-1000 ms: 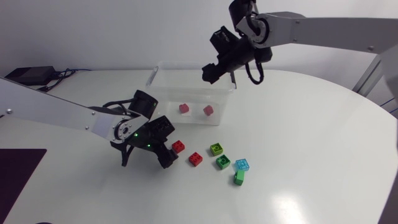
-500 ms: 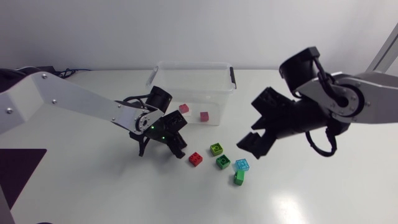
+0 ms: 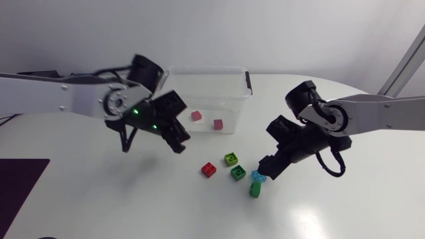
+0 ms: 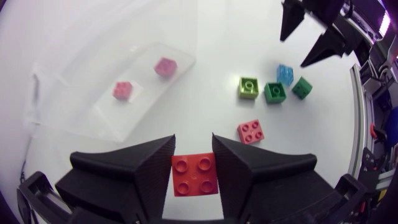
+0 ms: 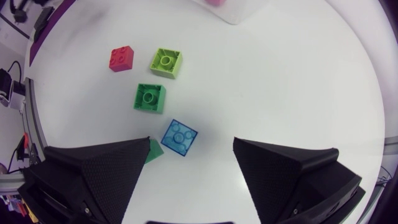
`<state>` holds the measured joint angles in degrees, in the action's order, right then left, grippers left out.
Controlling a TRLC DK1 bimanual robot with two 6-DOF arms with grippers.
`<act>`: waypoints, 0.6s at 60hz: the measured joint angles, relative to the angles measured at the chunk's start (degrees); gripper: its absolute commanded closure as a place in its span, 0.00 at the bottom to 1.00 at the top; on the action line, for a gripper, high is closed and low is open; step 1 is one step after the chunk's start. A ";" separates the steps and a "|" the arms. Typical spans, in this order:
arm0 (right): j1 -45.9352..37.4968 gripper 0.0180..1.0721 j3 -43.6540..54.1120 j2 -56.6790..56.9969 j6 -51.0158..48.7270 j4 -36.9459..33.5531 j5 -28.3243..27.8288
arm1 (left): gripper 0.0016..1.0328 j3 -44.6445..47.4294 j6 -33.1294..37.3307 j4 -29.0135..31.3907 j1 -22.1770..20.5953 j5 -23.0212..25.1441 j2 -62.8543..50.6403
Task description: Place the duplo bricks in the container
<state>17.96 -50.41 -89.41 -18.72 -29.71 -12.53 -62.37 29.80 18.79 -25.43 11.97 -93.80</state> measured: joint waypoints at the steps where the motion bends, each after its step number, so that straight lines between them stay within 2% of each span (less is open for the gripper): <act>1: 0.07 0.10 -0.26 -0.42 0.39 -0.04 -0.04 | 0.79 -0.44 -0.02 0.26 0.33 0.00 1.16; 13: 1.29 0.12 -2.69 -5.25 3.63 -0.13 0.46 | 0.79 -9.97 -2.19 0.87 3.54 -0.02 8.83; 22: 1.51 0.13 -3.50 -8.72 5.11 -0.13 1.95 | 0.79 -13.84 -5.18 -4.81 4.70 -1.11 8.17; 32: 2.10 0.14 -3.50 -10.64 5.73 -0.09 2.32 | 0.79 -15.72 -7.63 -10.64 4.57 -3.50 2.21; 36: 2.73 0.24 -3.50 -11.30 6.19 -0.09 2.38 | 0.78 -16.72 -8.24 -12.20 4.46 -4.57 -1.18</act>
<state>20.69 -53.91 -100.71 -12.53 -29.80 -10.15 -79.09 21.56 6.59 -20.97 7.40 -94.98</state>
